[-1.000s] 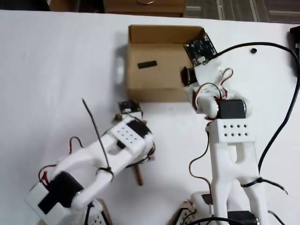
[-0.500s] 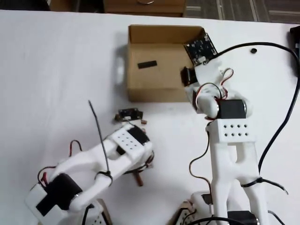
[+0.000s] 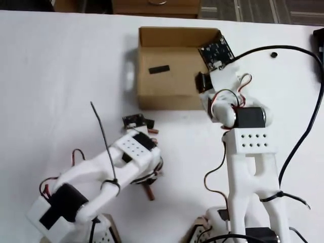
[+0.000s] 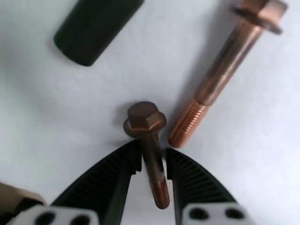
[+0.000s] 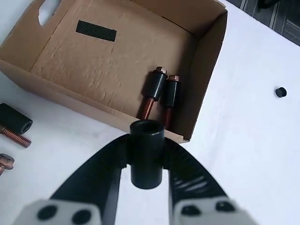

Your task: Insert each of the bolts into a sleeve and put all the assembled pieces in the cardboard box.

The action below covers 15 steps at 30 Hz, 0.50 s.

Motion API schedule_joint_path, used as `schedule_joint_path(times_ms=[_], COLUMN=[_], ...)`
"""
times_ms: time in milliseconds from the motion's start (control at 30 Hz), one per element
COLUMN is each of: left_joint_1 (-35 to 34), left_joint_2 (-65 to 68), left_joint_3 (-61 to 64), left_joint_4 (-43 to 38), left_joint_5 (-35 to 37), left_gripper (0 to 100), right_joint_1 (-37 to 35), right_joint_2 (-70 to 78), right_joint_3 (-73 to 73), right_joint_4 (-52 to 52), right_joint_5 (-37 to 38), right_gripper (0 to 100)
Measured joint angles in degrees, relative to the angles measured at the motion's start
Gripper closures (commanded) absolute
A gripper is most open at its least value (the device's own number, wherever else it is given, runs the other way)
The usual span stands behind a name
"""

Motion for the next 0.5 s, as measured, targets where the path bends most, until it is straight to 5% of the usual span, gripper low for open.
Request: schedule_joint_path(times_ms=[500], left_joint_1=[-0.2], left_joint_2=[0.5], left_joint_3=[-0.5], left_joint_4=[-0.4], left_joint_5=[0.1], left_gripper=[98], right_joint_1=[0.0], right_joint_2=[0.0], right_joint_3=[0.0], right_joint_4=[0.0], right_joint_5=[0.0], right_gripper=[97.8])
